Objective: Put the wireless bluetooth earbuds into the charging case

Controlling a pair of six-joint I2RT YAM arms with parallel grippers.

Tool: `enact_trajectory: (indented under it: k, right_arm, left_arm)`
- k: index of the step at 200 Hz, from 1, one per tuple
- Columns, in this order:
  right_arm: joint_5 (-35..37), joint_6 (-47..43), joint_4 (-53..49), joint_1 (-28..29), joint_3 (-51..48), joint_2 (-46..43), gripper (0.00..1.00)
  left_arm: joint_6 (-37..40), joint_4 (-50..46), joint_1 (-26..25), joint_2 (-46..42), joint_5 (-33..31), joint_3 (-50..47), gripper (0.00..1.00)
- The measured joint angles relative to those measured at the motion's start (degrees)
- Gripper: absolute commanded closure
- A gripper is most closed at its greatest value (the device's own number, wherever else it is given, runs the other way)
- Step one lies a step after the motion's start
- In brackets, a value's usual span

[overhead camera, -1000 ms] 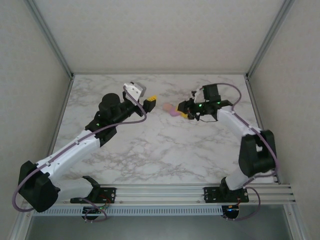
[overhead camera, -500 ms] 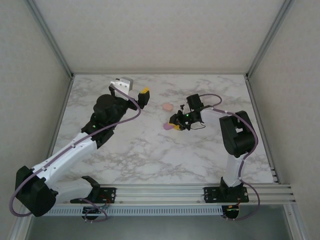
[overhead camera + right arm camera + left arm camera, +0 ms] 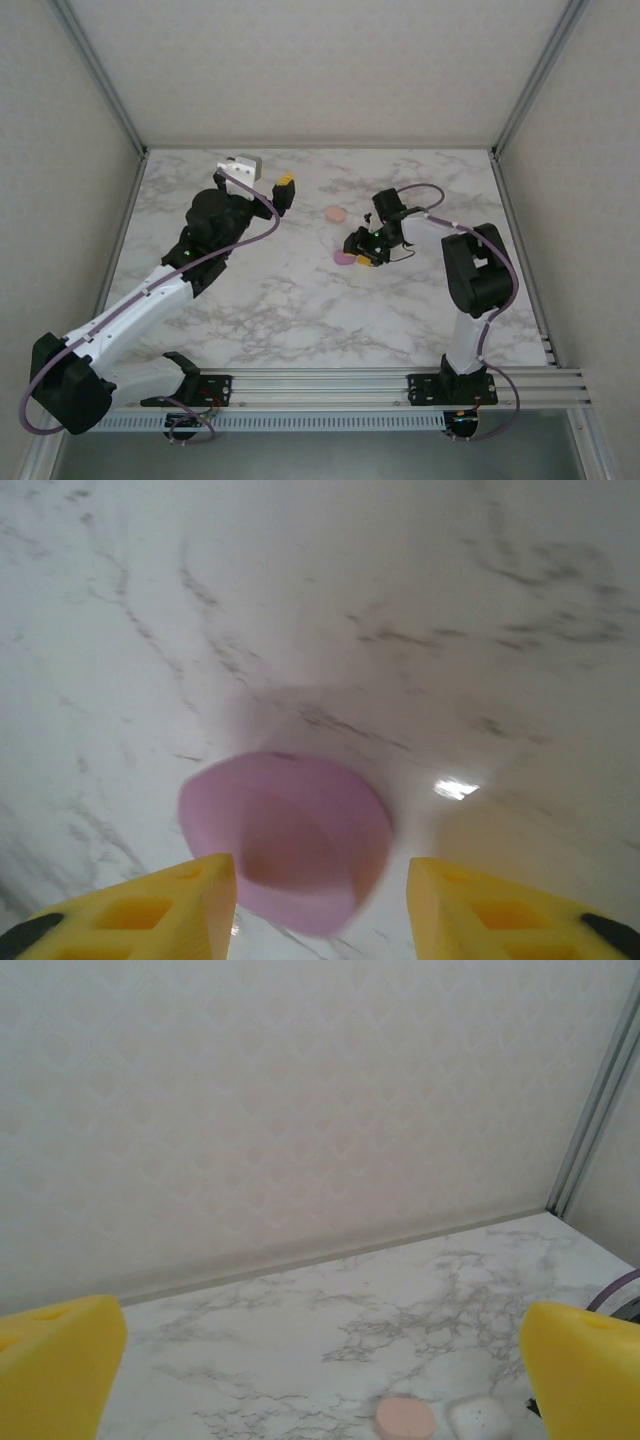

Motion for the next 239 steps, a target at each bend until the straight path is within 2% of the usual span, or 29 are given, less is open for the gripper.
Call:
enact_trajectory:
  k: [30,51,64,69,76,98,121,142,170,215,239]
  right_arm:
    - [8.9,-4.1,-8.7,-0.8,3.6,-4.9,0.45]
    - [17.6,-7.0,-11.3,-2.2,5.9,-11.9,0.42]
    - [24.7,-8.3,-11.2,-3.0,5.7,-16.9,0.34]
    - [28.0,-8.7,-10.9,-3.4,5.4,-19.4,0.29]
    - [32.3,-9.3,-9.3,-4.0,4.2,-22.6,0.25]
    - [44.1,-14.6,0.9,-6.6,-5.1,-31.3,0.23]
    - [50.9,-19.3,10.8,-9.9,-15.5,-30.8,0.22]
    - [52.1,-22.1,17.0,-12.4,-21.9,-25.6,0.22]
    - [47.8,-24.6,29.1,-15.1,-28.9,-23.3,0.22]
    - [38.3,-29.0,50.3,-17.2,-35.5,-21.5,0.21]
    - [32.2,-30.7,65.3,-18.3,-43.6,-20.9,0.18]
  left_arm:
    - [-0.1,0.0,0.4,0.0,-1.2,-0.4,0.00]
    - [-1.1,-0.9,0.9,0.0,-3.1,-1.0,0.00]
    - [-2.0,-1.5,1.6,0.0,-4.6,-1.6,0.00]
    - [-2.5,-1.8,2.1,0.1,-5.2,-1.7,0.00]
    - [-3.1,-2.2,2.7,0.2,-6.0,-2.0,0.00]
    - [-5.6,-4.0,6.5,1.0,-7.6,-3.3,0.00]
    - [-7.3,-4.6,12.2,2.5,-8.3,-6.2,0.00]
    - [-9.3,-5.0,18.3,4.9,-8.9,-9.5,0.00]
    - [-10.2,-1.5,23.9,7.3,-8.9,-15.0,0.00]
    - [-7.0,3.7,25.0,11.8,-8.4,-19.7,0.00]
    - [-4.7,8.5,26.0,12.7,-6.0,-19.9,0.00]
